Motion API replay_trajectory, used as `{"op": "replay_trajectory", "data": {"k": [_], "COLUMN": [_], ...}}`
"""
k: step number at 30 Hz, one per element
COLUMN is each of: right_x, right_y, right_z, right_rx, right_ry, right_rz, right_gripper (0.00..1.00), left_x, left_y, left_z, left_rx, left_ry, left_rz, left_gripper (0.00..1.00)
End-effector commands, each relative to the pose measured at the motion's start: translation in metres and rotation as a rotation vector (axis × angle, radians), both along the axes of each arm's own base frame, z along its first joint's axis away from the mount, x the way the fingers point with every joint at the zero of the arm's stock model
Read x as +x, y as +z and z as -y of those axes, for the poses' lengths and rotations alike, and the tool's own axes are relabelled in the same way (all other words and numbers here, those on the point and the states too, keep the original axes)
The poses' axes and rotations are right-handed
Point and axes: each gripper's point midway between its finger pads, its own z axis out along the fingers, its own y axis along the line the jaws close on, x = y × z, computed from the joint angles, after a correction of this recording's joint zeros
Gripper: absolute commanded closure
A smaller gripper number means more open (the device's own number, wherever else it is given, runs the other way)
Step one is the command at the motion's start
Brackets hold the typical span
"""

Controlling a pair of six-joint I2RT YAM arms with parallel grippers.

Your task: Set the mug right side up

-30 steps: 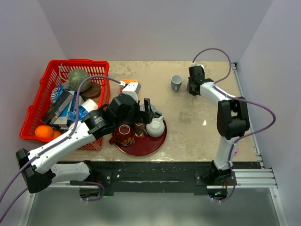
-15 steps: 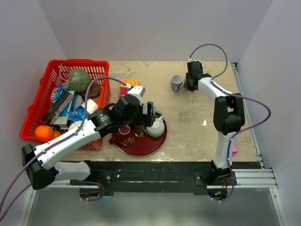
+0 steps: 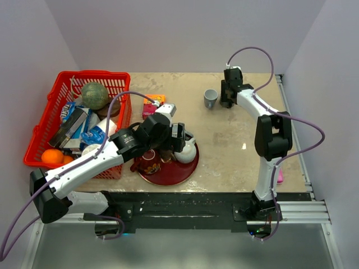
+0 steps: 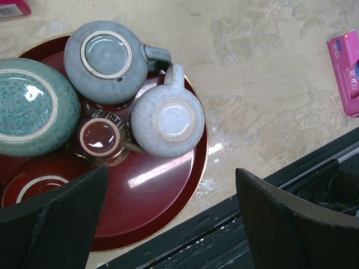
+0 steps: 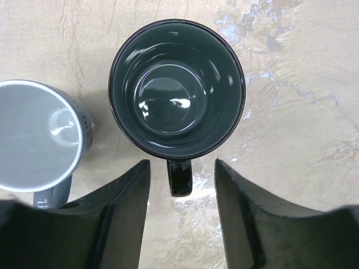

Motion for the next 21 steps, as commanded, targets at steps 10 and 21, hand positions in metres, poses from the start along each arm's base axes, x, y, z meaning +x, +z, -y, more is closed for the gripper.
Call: {"op": "replay_trajectory", "data": {"k": [10, 21], "right_x": [-0.076, -0.157], "right_y": [0.106, 0.103], "right_z": [-0.014, -0.033], "right_rx": [0.271, 0.441], "right_ry": [-0.021, 0.086], "right_rz": [0.145, 0.105], "right_gripper": [0.01, 0.01], "left_x": [0.001, -0.033], "left_y": [-0.012, -0.064], "left_z": [-0.034, -0.113], "left_rx": [0.110, 0.429], "left_ry": [0.117, 0.242], "left_rz": [-0.005, -0.132], "left_gripper": [0.01, 0.01]}}
